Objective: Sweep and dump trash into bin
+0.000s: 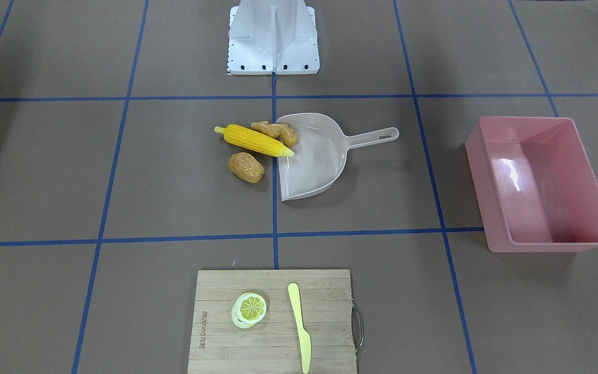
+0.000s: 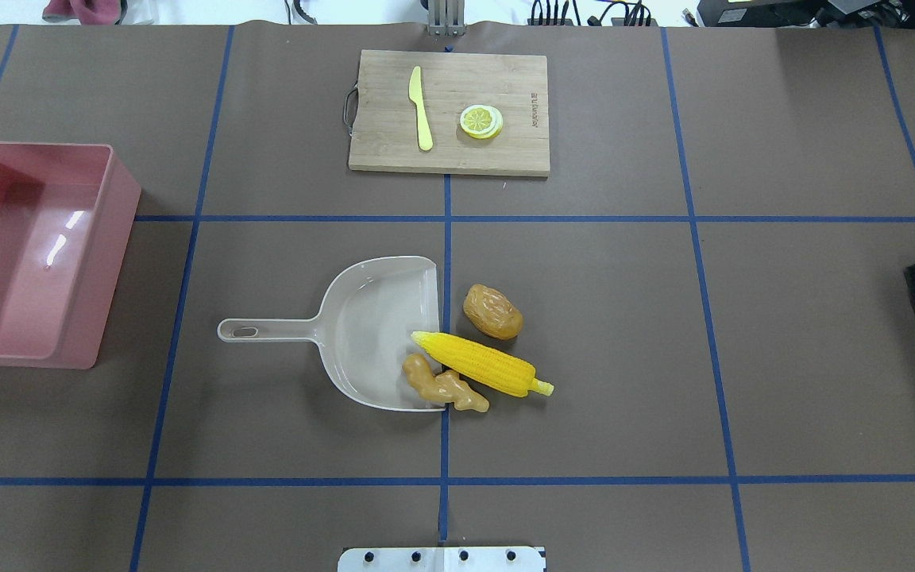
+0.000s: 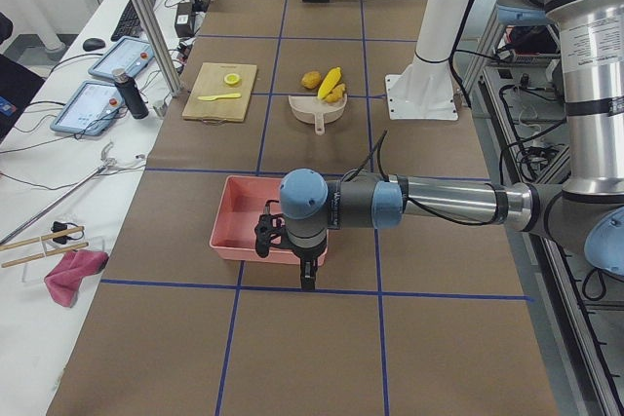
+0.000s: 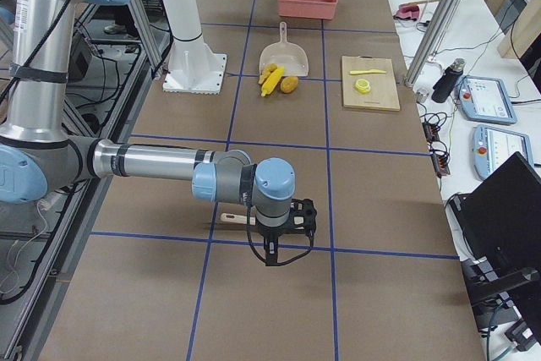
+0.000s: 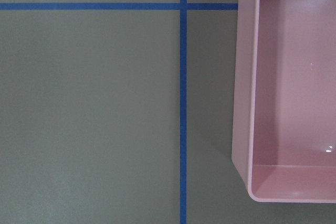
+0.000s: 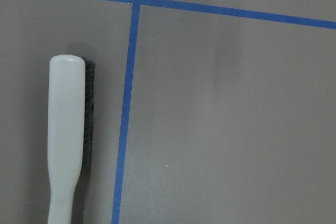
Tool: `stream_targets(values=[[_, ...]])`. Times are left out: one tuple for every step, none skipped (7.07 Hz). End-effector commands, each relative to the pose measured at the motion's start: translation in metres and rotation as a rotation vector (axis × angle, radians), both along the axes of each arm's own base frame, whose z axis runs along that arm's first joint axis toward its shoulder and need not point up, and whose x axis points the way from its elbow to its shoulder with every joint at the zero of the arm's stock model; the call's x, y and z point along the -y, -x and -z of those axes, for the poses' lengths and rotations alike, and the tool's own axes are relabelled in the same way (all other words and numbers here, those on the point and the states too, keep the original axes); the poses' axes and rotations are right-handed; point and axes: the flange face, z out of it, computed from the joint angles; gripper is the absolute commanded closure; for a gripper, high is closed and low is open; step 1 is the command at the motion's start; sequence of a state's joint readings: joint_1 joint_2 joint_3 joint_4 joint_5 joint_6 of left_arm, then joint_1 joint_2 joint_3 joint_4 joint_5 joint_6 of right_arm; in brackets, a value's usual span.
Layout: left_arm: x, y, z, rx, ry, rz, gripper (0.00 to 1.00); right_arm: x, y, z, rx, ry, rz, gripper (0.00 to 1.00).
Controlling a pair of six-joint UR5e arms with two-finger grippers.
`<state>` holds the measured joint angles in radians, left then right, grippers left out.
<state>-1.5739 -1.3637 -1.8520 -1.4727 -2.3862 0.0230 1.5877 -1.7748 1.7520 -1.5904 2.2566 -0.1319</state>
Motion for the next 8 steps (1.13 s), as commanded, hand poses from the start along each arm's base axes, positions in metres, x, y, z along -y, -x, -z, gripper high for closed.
stream_targets(values=[[0.0,-0.001,0.001,0.001,-0.001,-0.001,0.01,0.003,0.0,0.018,0.001,-0.035,-0.004,0.0],[0.0,-0.001,0.002,0.001,-0.003,-0.001,0.01,0.003,0.0,0.02,0.002,-0.037,-0.005,0.0],[0.001,-0.001,0.003,-0.001,-0.005,-0.002,0.01,0.004,0.0,0.02,0.001,-0.038,-0.004,0.0],[0.001,-0.002,0.004,-0.001,-0.005,-0.001,0.01,0.004,0.0,0.019,0.002,0.011,-0.061,0.0],[0.002,-0.006,0.004,-0.001,-0.005,-0.008,0.01,0.005,0.001,0.023,0.016,0.094,-0.17,0.0],[0.005,-0.012,0.014,-0.001,-0.025,-0.024,0.01,0.008,0.003,0.026,0.037,0.063,-0.19,0.0],[0.01,-0.027,0.031,-0.003,-0.06,-0.058,0.01,0.009,0.003,0.019,0.043,0.015,-0.189,0.0],[0.015,-0.044,0.05,-0.008,-0.105,-0.1,0.01,0.01,0.003,0.018,0.043,0.002,-0.188,0.0]])
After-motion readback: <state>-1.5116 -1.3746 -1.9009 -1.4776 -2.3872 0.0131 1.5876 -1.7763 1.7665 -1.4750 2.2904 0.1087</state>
